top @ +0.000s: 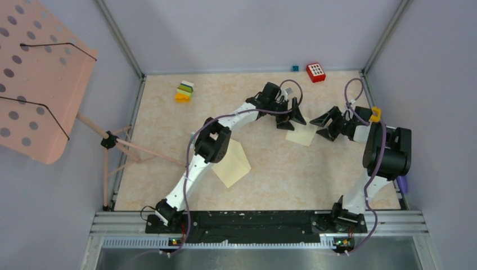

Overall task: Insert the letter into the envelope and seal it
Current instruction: Fold the letter at the center of the board, then pick up the letter from the center of the board.

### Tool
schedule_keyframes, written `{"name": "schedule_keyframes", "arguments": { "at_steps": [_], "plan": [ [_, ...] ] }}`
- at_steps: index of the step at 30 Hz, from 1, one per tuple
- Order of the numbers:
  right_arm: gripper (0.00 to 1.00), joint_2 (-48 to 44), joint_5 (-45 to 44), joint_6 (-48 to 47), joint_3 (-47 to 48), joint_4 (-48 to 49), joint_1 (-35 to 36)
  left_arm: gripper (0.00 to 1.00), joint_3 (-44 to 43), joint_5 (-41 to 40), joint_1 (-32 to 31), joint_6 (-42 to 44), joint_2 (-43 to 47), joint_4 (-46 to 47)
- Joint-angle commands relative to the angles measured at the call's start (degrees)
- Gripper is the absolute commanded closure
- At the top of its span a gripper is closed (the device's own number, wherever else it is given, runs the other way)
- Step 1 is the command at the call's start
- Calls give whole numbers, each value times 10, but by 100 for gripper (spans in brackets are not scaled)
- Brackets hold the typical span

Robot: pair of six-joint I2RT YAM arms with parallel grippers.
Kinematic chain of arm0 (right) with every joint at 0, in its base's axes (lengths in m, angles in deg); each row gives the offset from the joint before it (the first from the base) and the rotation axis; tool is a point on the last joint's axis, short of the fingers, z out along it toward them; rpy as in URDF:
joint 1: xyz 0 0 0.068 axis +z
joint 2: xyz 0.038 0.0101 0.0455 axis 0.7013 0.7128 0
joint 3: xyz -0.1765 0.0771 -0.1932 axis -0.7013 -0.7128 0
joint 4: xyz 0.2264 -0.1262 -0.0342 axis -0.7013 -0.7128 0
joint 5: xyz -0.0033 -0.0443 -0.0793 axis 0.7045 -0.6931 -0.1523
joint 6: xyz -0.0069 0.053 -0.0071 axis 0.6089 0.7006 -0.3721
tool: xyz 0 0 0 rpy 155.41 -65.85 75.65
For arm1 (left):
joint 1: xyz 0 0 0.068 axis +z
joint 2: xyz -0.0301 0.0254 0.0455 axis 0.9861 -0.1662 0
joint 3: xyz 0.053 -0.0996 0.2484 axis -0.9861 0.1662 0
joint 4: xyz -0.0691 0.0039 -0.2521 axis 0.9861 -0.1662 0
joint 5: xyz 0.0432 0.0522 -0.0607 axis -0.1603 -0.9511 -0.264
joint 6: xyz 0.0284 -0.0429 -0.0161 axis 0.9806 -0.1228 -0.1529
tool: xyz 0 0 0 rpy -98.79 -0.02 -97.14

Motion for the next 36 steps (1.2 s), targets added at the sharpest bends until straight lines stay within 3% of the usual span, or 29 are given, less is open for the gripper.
{"name": "schedule_keyframes", "arguments": {
  "at_steps": [1,10,18,36],
  "plan": [
    [28,29,-47,-9,9,-6,20,12,-25,18,6,-1,1,13],
    [28,33,-55,-11,13,-5,20,11,-21,35,36,-2,45,11],
    [28,25,-66,-22,15,-14,21,10,-32,-118,41,95,52,-124],
    [28,49,-70,-24,42,-18,59,9,11,-160,5,117,19,-157]
  ]
}}
